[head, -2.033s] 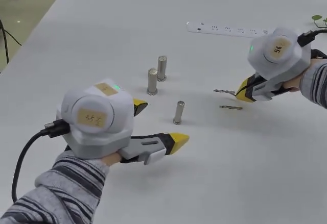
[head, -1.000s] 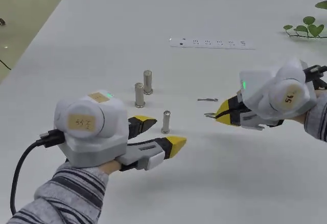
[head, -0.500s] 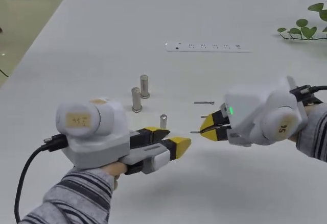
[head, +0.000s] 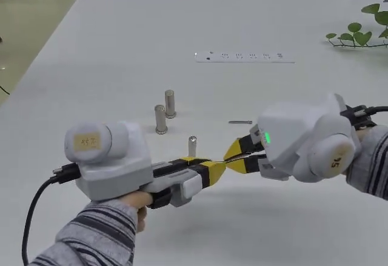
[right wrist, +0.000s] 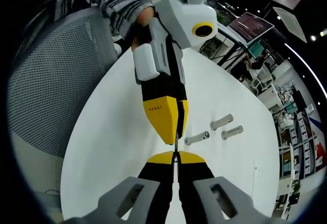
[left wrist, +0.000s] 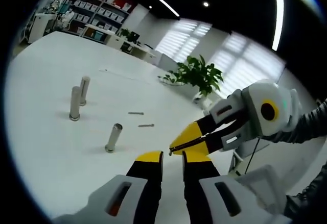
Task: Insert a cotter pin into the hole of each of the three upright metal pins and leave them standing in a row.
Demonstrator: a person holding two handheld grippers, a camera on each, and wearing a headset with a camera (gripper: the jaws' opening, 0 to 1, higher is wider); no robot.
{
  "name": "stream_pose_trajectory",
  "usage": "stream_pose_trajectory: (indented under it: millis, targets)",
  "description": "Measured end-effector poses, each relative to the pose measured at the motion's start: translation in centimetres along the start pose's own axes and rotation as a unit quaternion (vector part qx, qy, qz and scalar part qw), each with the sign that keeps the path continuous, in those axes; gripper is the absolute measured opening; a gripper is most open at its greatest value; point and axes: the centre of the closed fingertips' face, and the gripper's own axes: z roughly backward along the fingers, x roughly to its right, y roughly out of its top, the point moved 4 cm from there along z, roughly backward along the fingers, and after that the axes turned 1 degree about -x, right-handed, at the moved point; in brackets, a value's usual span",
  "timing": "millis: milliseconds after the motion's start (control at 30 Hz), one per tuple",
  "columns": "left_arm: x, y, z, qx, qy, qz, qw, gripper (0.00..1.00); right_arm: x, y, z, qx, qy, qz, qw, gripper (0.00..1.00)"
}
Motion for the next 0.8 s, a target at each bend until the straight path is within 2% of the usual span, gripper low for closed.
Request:
stream_pose_trajectory:
  millis: [200,400,567,733,800]
  targets:
    - [-0.1,0.0,0.1,0.000,0.002,-0.001,1.0000,0.04,-0.1,0.6,0.0,0.006,0.001,0.005,1.0000,0.00]
    - [-0.4,-0.1,0.2,0.000,0.004,0.002,1.0000,0.01,-0.1,1.0,-0.1,0.009,0.000,0.006,0.9999,0.00]
    - [-0.3,-0.1,0.2,-0.003,-0.001,0.001,1.0000,0.00,-0.1,1.1,-0.1,0.010,-0.002,0.006,0.9999,0.00]
    - [-0.2,-0.2,0.1,-0.006,-0.003,-0.008,0.9999,0.00,-0.2,1.1,-0.1,0.009,-0.003,0.004,0.9999,0.00]
    - [-0.2,-0.2,0.1,-0.009,-0.005,-0.028,0.9996,0.00,-0.3,1.1,-0.1,0.009,-0.003,-0.005,0.9999,0.00]
